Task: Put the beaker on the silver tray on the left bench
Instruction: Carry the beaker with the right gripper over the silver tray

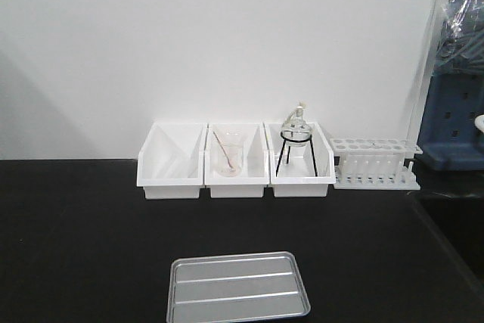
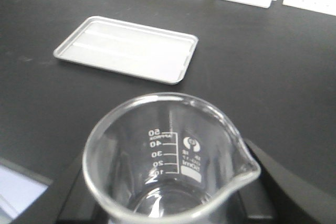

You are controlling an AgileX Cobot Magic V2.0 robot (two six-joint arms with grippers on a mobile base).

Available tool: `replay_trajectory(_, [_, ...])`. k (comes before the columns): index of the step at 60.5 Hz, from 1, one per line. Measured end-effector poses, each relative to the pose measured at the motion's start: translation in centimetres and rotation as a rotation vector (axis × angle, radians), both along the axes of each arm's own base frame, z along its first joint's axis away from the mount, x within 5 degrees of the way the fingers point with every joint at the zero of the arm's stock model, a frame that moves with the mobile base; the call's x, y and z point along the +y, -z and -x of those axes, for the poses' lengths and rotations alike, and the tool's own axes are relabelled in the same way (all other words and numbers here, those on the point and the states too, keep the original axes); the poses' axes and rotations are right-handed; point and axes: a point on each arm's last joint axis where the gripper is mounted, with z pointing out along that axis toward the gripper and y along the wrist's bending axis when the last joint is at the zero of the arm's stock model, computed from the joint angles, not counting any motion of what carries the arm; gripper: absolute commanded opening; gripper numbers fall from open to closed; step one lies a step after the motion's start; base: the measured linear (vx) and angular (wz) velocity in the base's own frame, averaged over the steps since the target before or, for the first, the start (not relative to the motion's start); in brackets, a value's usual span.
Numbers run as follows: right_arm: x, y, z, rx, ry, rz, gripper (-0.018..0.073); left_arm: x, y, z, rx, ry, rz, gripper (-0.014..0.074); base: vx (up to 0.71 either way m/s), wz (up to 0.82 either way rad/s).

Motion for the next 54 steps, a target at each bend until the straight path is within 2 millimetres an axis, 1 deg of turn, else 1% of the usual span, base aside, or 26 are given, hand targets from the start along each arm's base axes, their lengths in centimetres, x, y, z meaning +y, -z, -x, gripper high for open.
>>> replay_trajectory(30, [0.00, 0.00, 0.00, 0.000, 0.000, 0.000, -0.0011, 0.00, 0.00, 0.00, 0.000, 0.000, 0.000, 0.0001, 0.16, 0.00])
replay_trajectory(54, [0.00, 0.00, 0.00, 0.000, 0.000, 0.000, -0.0011, 0.00, 0.00, 0.00, 0.000, 0.000, 0.000, 0.0001, 0.05, 0.03])
